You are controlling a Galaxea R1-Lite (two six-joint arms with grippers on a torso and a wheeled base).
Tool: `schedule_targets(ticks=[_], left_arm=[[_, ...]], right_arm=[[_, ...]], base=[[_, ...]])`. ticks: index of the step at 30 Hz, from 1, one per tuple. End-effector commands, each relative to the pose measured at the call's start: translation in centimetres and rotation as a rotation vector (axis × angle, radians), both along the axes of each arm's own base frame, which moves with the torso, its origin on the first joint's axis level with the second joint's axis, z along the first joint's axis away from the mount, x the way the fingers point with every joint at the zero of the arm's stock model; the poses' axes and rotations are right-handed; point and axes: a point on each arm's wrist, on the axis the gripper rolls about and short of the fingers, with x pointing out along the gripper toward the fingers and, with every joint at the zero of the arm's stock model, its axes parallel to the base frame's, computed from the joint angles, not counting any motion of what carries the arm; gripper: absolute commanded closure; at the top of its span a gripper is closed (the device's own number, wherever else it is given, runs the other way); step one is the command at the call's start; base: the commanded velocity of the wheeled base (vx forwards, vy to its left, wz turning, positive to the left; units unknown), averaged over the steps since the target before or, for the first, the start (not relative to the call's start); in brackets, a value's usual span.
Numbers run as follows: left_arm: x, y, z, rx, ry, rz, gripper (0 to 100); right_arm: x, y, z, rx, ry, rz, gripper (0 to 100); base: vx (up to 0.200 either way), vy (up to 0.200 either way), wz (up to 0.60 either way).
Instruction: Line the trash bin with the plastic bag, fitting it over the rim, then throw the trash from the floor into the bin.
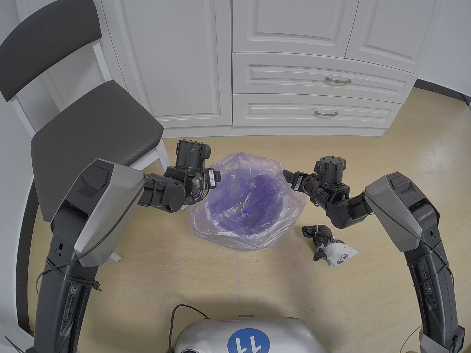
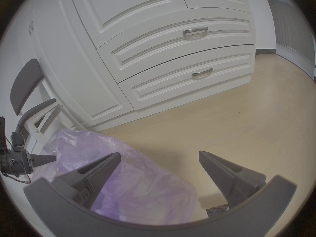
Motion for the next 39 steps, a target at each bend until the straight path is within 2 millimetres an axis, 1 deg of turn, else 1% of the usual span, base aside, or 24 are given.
schedule_targets(ticks=[1,3,6,11,13,16,19,20,21,22,23,25,26,27,28,29,31,35,37,38,39], left_arm=[[1.8,0.3,-2.5,0.022,0.016,0.048,0],[2.1,0.6,-3.6,0.038,0.023,0.065,0],[2.2,0.6,-4.3,0.038,0.030,0.061,0],[3.0,1.2,-5.0,0.005,-0.038,0.076,0],[3.2,1.6,-5.0,-0.004,-0.059,0.084,0],[3.4,2.1,-5.0,-0.003,-0.055,0.094,0],[3.3,2.1,-5.1,0.003,-0.043,0.095,0],[3.2,2.2,-5.2,0.015,-0.009,0.096,0],[3.1,2.1,-5.2,0.015,-0.002,0.096,0],[2.6,1.7,-5.4,0.020,0.050,0.095,0],[2.4,1.5,-5.1,0.006,0.065,0.099,0],[1.6,0.2,-4.3,-0.034,0.090,0.096,0],[1.2,-0.4,-4.2,-0.046,0.100,0.093,0],[1.0,-0.8,-4.1,-0.053,0.105,0.089,0],[1.0,-0.8,-4.1,-0.053,0.105,0.089,0],[0.5,-1.6,-3.5,-0.070,0.110,0.083,0],[-0.2,-2.4,-2.3,-0.090,0.114,0.075,0],[-0.9,-2.4,-1.8,-0.091,0.123,0.075,0],[-0.5,-1.7,-1.8,-0.092,0.118,0.090,0],[-0.5,-1.7,-1.8,-0.092,0.118,0.090,0],[-0.1,-0.8,-1.7,-0.097,0.116,0.108,0]], right_arm=[[1.2,-0.5,-2.2,0.010,-0.003,-0.016,0],[1.7,-0.9,-2.8,0.027,-0.001,-0.029,0],[2.4,-1.4,-3.0,0.054,-0.012,-0.043,0],[2.9,-2.0,-4.2,0.060,-0.003,-0.044,0],[2.9,-2.2,-4.6,0.059,0.005,-0.037,0],[2.8,-2.4,-5.0,0.057,0.021,-0.032,0],[2.7,-2.5,-5.2,0.054,0.031,-0.030,0],[2.7,-3.1,-4.8,0.053,0.035,-0.038,0],[2.7,-3.1,-4.8,0.053,0.035,-0.038,0],[2.6,-3.4,-4.2,0.056,0.031,-0.037,0],[2.6,-3.6,-3.7,0.057,0.030,-0.035,0],[2.4,-4.3,-2.8,0.060,0.029,-0.031,0],[2.3,-4.5,-2.0,0.063,0.024,-0.026,0],[2.1,-4.7,-1.6,0.065,0.024,-0.022,0],[2.1,-4.7,-1.6,0.065,0.024,-0.022,0],[1.6,-5.4,-0.3,0.068,0.025,-0.017,0],[0.8,-5.5,1.0,0.071,0.033,0.005,0],[-0.1,-5.6,2.3,0.073,0.042,0.035,0],[-0.6,-5.7,3.1,0.069,0.044,0.039,0],[-0.6,-5.7,3.1,0.069,0.044,0.039,0],[-1.3,-5.8,3.6,0.058,0.065,0.041,0]], base=[[0.000,0.000,0.00],[0.000,0.000,0.00],[0.000,0.000,0.00],[0.000,0.000,0.00],[0.000,0.000,0.00],[0.000,0.000,0.00],[0.000,0.000,0.00],[0.000,0.000,0.00],[0.000,0.000,0.00],[0.000,0.000,0.00],[0.000,0.000,0.00],[0.000,0.000,0.00],[0.000,0.000,0.00],[0.000,0.000,0.00],[0.000,0.000,0.00],[0.000,0.000,0.00],[0.000,0.000,0.00],[0.000,0.000,0.00],[0.000,0.000,0.00],[0.000,0.000,0.00],[0.000,0.000,0.00]])
